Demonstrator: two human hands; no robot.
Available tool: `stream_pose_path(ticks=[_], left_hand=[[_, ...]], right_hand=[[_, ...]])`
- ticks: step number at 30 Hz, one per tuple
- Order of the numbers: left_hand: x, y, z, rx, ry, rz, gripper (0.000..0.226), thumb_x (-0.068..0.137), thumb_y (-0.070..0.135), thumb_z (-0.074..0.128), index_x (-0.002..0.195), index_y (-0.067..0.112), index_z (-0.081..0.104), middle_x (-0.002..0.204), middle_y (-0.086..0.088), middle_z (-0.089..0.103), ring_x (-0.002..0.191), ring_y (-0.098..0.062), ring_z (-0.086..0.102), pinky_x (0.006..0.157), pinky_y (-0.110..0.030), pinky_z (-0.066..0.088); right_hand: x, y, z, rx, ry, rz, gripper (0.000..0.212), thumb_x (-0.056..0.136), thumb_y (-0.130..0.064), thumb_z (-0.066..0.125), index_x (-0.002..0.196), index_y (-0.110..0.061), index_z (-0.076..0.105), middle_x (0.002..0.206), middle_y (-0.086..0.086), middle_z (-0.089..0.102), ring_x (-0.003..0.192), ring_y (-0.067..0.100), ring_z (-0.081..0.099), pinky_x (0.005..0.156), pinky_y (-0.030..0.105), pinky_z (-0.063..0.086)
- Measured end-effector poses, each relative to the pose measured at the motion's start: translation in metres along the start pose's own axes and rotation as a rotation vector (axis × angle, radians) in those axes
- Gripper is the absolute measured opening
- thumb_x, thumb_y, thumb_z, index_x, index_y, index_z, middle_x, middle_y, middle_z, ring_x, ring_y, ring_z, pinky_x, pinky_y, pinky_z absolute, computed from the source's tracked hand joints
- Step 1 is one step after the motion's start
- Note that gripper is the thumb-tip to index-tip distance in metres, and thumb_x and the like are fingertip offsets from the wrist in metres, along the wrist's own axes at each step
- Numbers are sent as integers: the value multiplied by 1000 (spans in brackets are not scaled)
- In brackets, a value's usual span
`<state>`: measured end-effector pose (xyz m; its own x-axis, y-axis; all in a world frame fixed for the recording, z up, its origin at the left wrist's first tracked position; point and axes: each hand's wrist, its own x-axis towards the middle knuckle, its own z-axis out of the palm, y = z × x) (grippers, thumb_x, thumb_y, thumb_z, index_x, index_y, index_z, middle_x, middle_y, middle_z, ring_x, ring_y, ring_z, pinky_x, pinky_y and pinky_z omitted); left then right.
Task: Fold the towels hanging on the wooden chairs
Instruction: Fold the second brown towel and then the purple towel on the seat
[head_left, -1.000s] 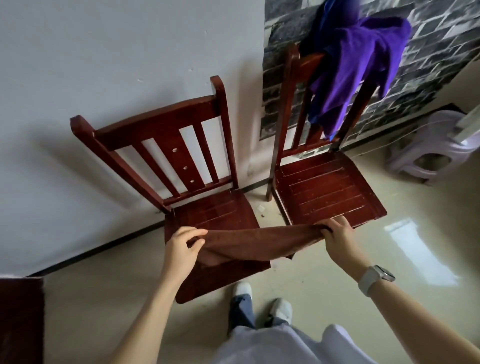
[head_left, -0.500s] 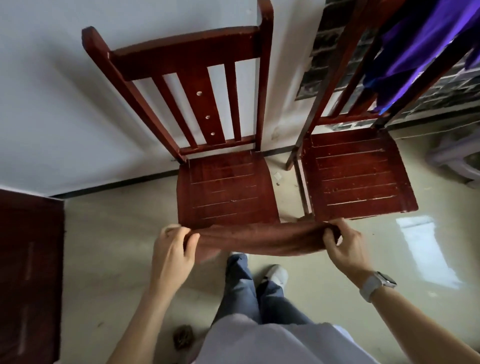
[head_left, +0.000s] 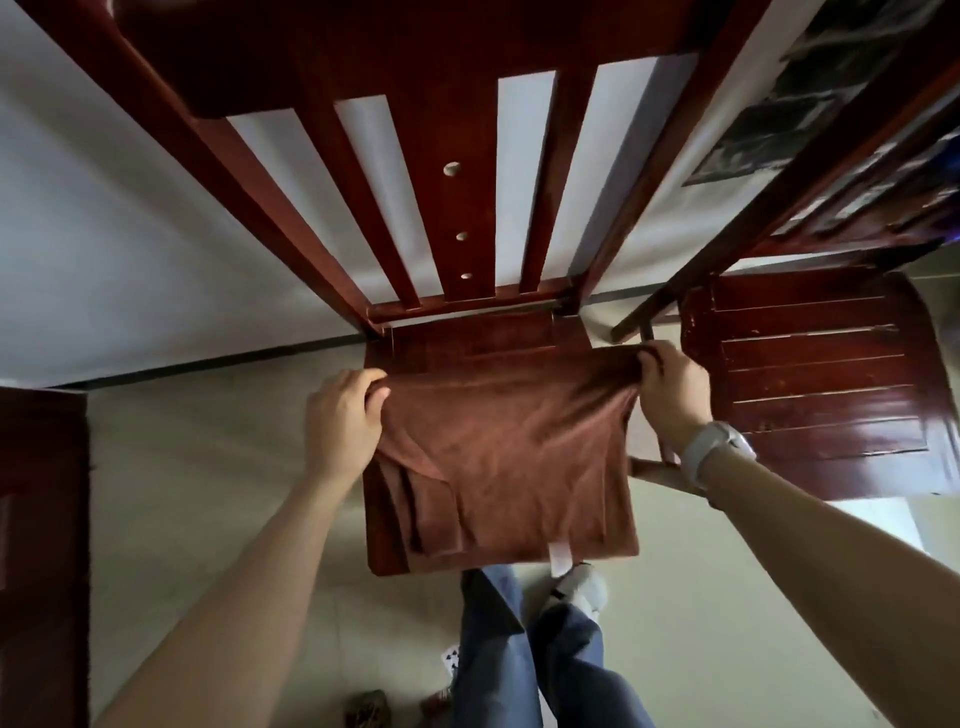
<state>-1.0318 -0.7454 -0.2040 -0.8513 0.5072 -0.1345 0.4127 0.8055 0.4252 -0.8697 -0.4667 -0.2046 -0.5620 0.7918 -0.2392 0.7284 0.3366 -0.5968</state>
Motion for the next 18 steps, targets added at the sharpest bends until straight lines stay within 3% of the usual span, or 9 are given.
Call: stream_pose_path(ticks=[3,5,8,10,14,18], left_hand=[[36,-22,34,-81,12,-186,33,91,14,51,124,9,51,123,-15,56,114,-32,51,97,-47,42],[42,-33,54,-163,-35,-329,37,91,16,50,128,8,46,128,-16,51,118,-31,48,99,-43,41],[25,-42,83,-277,-179,-462,35,91,16,50,124,4,50,119,-18,58,102,-29,59,84,-29,41],[0,-45,101,-317,-280,-519,33,91,17,51,121,3,52,115,-17,61,98,-27,61,78,-23,38],[-55,-47,134,-367,-415,-752,44,88,27,57,122,3,48,122,-18,58,109,-29,56,86,-28,39],[-86,-35,157,-328,-359,-844,64,75,44,68,119,4,45,124,-18,47,108,-33,50,87,-35,41]], right_hand=[[38,-2,43,154,-32,226,47,90,-5,42,136,-10,39,132,15,53,121,30,49,91,22,35],[41,6,65,159,-96,293,51,89,-7,42,139,-11,33,139,12,45,125,28,45,98,28,35],[13,24,84,75,-179,340,37,87,-6,44,124,-2,49,123,19,57,107,34,56,81,35,45],[-10,41,94,-26,-224,379,30,87,-4,45,114,2,55,113,24,61,102,39,57,75,34,42],[-52,80,113,-163,-328,479,34,87,-3,44,119,2,53,114,26,59,104,42,55,76,32,39],[-82,113,121,-283,-373,525,42,84,-7,49,124,4,46,114,28,55,106,43,50,86,41,39]])
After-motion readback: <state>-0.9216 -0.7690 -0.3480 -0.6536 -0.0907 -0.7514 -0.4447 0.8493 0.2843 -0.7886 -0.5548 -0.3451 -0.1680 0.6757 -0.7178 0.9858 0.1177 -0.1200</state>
